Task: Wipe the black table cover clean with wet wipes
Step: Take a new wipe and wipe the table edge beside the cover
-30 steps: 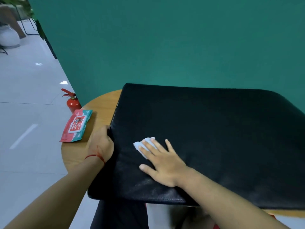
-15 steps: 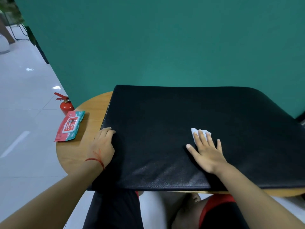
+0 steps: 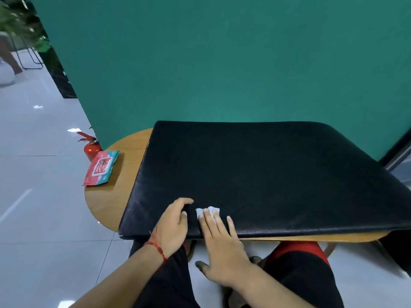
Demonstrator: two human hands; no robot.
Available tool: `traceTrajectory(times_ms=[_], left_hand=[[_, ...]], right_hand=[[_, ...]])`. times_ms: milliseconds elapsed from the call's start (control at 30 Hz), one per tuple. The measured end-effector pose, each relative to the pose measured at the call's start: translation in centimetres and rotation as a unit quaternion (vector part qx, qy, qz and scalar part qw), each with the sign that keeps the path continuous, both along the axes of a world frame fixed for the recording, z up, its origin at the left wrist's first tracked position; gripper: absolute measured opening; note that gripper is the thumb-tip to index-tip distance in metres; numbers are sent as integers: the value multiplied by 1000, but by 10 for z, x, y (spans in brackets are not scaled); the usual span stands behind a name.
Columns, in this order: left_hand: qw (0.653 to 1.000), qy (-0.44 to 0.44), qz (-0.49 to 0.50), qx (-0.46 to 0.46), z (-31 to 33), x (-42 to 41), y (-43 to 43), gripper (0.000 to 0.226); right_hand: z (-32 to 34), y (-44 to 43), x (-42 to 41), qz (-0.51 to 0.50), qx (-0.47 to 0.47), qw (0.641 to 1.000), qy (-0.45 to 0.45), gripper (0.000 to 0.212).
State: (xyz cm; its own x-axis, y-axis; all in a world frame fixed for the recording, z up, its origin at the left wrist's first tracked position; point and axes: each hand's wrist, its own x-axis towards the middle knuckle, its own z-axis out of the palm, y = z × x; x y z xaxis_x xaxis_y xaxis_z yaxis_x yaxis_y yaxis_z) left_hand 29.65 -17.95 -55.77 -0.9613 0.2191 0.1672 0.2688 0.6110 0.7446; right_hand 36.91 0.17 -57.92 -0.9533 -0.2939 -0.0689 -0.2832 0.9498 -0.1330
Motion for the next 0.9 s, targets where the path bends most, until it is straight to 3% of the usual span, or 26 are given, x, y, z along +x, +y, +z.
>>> traceTrajectory(times_ms=[100,200,333,400,500,567,633,700,800,900], left_hand=[[998,-47,10,48,7,27,-4,47],[990,-79,35,114,13,51,-8,49],[968,-158,64,186,20,75,-6,45],[962,-173,62,201,24,87,-4,40],[950,-258,18,176,28,101,4,18],[912,-360,-3,197,41,115,13,29],[827,-451,-14,336,56,123,23,54],[745,-465,-28,478,76,128,29,66],[668,-454,3,589,107,120,21,78],[650,-465,56,599,126,108,5,83]], right_hand=[[-11,-6,5,-4,32,998,57,108],[-1,-5,2,28,6,993,111,85],[30,3,1,-33,-31,994,104,4],[49,9,6,-94,-141,985,15,19],[74,13,12,-160,-370,914,-39,29],[92,6,19,-186,-474,860,-34,34],[107,-6,27,-205,-542,815,-23,32],[119,-20,37,-201,-573,794,-15,27],[123,-41,56,-149,-540,828,21,32],[117,-60,76,-79,-449,887,77,39]])
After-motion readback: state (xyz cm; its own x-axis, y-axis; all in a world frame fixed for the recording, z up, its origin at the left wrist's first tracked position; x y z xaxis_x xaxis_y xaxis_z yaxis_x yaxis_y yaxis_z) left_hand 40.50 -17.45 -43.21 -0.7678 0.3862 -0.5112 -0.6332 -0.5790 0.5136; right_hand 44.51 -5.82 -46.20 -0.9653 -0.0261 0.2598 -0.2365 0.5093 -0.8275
